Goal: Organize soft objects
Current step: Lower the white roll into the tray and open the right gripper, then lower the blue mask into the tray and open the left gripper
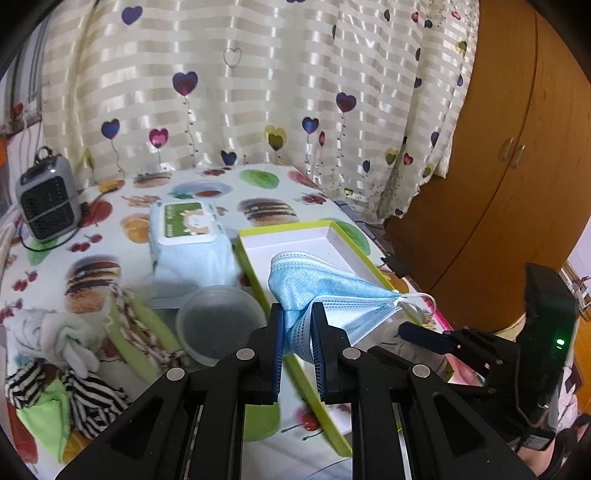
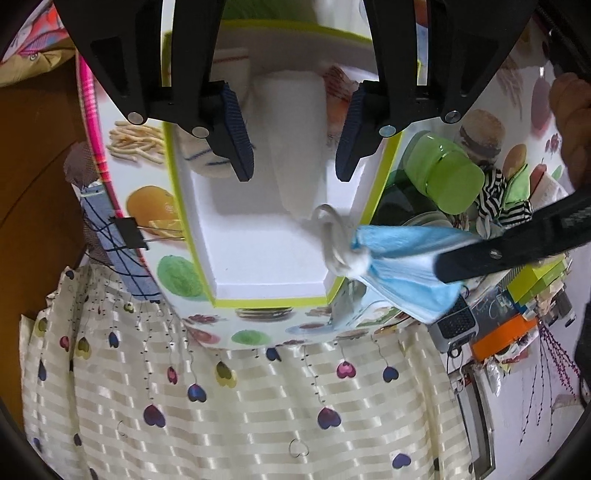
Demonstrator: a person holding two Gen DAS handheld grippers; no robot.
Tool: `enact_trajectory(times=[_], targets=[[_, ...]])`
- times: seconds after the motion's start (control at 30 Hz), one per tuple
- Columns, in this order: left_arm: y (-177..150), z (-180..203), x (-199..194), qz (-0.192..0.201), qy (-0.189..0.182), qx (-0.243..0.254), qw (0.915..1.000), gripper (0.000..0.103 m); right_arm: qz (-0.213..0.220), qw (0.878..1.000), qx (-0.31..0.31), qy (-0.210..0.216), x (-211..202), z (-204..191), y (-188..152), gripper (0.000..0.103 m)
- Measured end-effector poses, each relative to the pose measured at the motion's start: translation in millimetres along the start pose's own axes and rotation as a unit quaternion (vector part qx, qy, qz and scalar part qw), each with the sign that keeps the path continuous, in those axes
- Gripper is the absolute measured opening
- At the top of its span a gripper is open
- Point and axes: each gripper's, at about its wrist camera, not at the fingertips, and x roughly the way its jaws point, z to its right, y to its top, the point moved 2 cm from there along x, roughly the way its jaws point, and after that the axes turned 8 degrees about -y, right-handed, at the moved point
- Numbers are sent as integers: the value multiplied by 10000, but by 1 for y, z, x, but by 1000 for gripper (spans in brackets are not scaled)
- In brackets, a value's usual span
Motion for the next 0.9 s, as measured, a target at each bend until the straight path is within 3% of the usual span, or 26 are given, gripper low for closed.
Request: enact_trajectory(times=[0.4, 0.5, 0.63, 0.9], targets=[[-4, 8, 49, -435, -171, -89, 9989, 15, 188, 9994, 161, -229, -14, 20, 1, 47], [-6, 9, 59, -518, -252, -97, 9983, 18, 206, 9991, 198, -306, -15, 25, 0, 47], [-9, 7, 66, -618, -279, -145, 9976, 35, 227, 9988, 256, -355, -16, 29, 0, 47], [-5, 9, 46, -392, -247, -79, 9989, 38, 342, 9985, 251, -346, -24, 25, 4, 47]])
